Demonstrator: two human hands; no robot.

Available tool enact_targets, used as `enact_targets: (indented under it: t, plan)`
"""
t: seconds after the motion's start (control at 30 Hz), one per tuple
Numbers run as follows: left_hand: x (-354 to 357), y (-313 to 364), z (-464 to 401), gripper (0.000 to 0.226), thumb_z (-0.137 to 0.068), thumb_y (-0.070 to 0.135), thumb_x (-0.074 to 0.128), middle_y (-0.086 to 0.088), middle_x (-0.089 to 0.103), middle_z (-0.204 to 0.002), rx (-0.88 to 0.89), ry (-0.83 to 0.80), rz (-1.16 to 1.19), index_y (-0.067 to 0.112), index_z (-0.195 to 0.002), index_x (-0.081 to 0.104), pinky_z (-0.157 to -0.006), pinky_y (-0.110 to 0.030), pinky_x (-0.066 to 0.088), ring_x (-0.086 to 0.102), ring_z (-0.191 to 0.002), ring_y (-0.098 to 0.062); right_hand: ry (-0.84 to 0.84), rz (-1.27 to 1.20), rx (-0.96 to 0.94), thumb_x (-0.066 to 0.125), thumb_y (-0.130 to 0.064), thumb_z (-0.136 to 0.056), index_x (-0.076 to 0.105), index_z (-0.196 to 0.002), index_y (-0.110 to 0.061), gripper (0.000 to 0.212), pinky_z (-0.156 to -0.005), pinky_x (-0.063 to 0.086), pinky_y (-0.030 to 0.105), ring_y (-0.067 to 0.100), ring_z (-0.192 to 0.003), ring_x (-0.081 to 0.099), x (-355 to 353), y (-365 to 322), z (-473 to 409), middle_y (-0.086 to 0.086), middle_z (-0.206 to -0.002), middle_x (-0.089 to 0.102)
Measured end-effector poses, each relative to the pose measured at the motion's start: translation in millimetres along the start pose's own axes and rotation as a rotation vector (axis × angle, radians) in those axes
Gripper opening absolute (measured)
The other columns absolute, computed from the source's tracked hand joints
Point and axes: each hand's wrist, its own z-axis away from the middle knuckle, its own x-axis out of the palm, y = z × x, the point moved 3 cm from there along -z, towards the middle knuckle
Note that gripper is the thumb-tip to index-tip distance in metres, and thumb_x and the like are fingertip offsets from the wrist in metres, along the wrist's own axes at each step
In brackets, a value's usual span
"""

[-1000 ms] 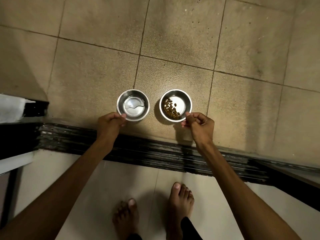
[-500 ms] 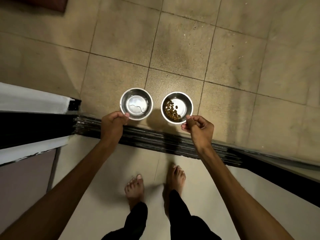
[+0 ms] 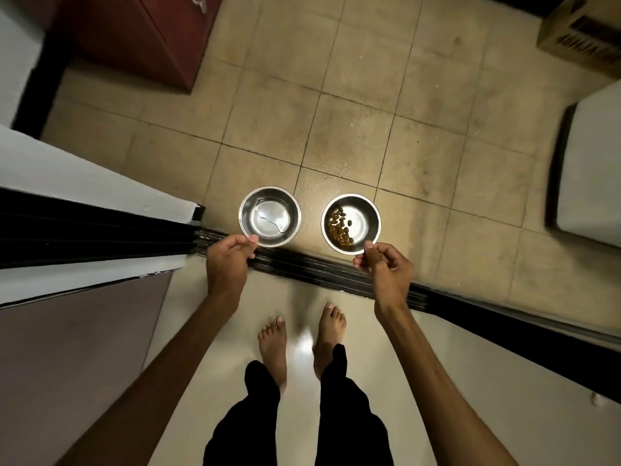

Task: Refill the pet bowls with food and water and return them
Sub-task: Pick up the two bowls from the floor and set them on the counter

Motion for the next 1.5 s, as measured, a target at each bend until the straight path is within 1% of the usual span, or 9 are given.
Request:
enact_targets:
  t: [0.13, 0.33, 0.57, 0.8, 0.9, 1.0, 1.2, 1.37, 1.5]
  plan:
    - [-28.4, 44.9, 49.2, 0.019, -0.094, 0.011, 0.071, -0.012, 0.056, -0.076, -0.003, 0.019, 0.070, 0.001, -0.080, 0.063, -0.077, -0.032, 0.042, 0.050, -0.073, -0.020, 0.002, -0.010, -0.002, 0.067, -0.008, -0.101, 0.071, -0.099, 0.009, 0.017, -0.064, 0.060, 0.022, 0.012, -0.062, 0.071, -8.3, -49.7, 49.1, 0.019, -0.076, 0.072]
    - [-64.0, 100.7, 107.3, 0.027, -0.093, 0.016, 0.073, -0.003, 0.056, -0.068, -0.012, 0.056, 0.077, 0.015, -0.070, 0.061, -0.077, -0.028, 0.043, 0.051, -0.067, -0.015, 0.003, -0.026, -0.005, 0.068, -0.008, -0.100, 0.071, -0.098, 0.011, 0.020, -0.066, 0.062, 0.027, 0.015, -0.064, 0.071, -13.0, -109.0, 112.8, 0.013, -0.072, 0.072]
    - [-114.8, 170.1, 201.6, 0.028, -0.093, 0.018, 0.074, 0.001, 0.058, -0.065, -0.004, 0.094, 0.104, 0.018, -0.068, 0.063, -0.075, -0.028, 0.045, 0.053, -0.067, -0.017, -0.053, -0.025, -0.054, 0.067, -0.009, -0.101, 0.073, -0.092, 0.002, 0.015, -0.067, 0.063, 0.028, 0.015, -0.064, 0.071, -16.1, -191.0, 211.5, 0.008, -0.070, 0.073]
    - [-152.6, 216.7, 283.3, 0.030, -0.095, 0.024, 0.072, -0.005, 0.058, -0.066, 0.054, 0.117, 0.117, 0.016, -0.067, 0.062, -0.070, -0.024, 0.041, 0.053, -0.068, -0.015, -0.119, -0.044, -0.114, 0.066, -0.008, -0.101, 0.072, -0.094, 0.005, 0.016, -0.066, 0.062, 0.027, 0.016, -0.063, 0.069, -19.0, -257.4, 280.9, 0.008, -0.069, 0.072]
    - [-167.1, 228.0, 311.0, 0.030, -0.095, 0.025, 0.071, -0.006, 0.059, -0.068, 0.070, 0.147, 0.140, 0.012, -0.070, 0.064, -0.071, -0.026, 0.042, 0.054, -0.071, -0.017, -0.145, -0.047, -0.154, 0.067, -0.008, -0.101, 0.072, -0.094, 0.009, 0.019, -0.070, 0.065, 0.033, 0.019, -0.065, 0.069, -20.0, -280.4, 300.4, 0.010, -0.070, 0.071]
    - [-181.4, 235.5, 336.2, 0.029, -0.096, 0.026, 0.070, -0.008, 0.062, -0.070, 0.103, 0.187, 0.170, 0.005, -0.076, 0.067, -0.072, -0.028, 0.045, 0.058, -0.073, -0.019, -0.192, -0.040, -0.187, 0.067, -0.008, -0.101, 0.073, -0.089, 0.002, 0.017, -0.072, 0.065, 0.037, 0.021, -0.066, 0.069, -22.2, -301.2, 318.4, 0.010, -0.069, 0.071]
    - [-212.2, 238.6, 380.7, 0.029, -0.095, 0.025, 0.071, -0.003, 0.064, -0.066, 0.145, 0.308, 0.263, 0.007, -0.073, 0.068, -0.079, -0.038, 0.049, 0.060, -0.072, -0.019, -0.328, -0.008, -0.245, 0.067, -0.009, -0.101, 0.074, -0.089, 0.001, 0.017, -0.073, 0.064, 0.039, 0.023, -0.069, 0.069, -25.9, -325.0, 350.6, 0.010, -0.070, 0.071]
    - [-235.4, 236.1, 418.4, 0.032, -0.096, 0.024, 0.069, 0.005, 0.060, -0.059, 0.178, 0.432, 0.320, 0.010, -0.067, 0.064, -0.071, -0.028, 0.042, 0.054, -0.068, -0.015, -0.447, 0.036, -0.270, 0.067, -0.009, -0.101, 0.074, -0.085, -0.002, 0.018, -0.072, 0.064, 0.041, 0.024, -0.068, 0.069, -21.3, -336.9, 373.9, 0.011, -0.069, 0.072]
    - [-255.1, 231.0, 447.9, 0.034, -0.097, 0.019, 0.068, -0.003, 0.059, -0.067, 0.201, 0.515, 0.392, 0.012, -0.064, 0.062, -0.069, -0.020, 0.041, 0.053, -0.067, -0.009, -0.546, 0.070, -0.302, 0.068, -0.008, -0.100, 0.074, -0.083, -0.003, 0.019, -0.068, 0.063, 0.039, 0.024, -0.065, 0.069, -12.5, -343.4, 393.7, 0.009, -0.066, 0.072]
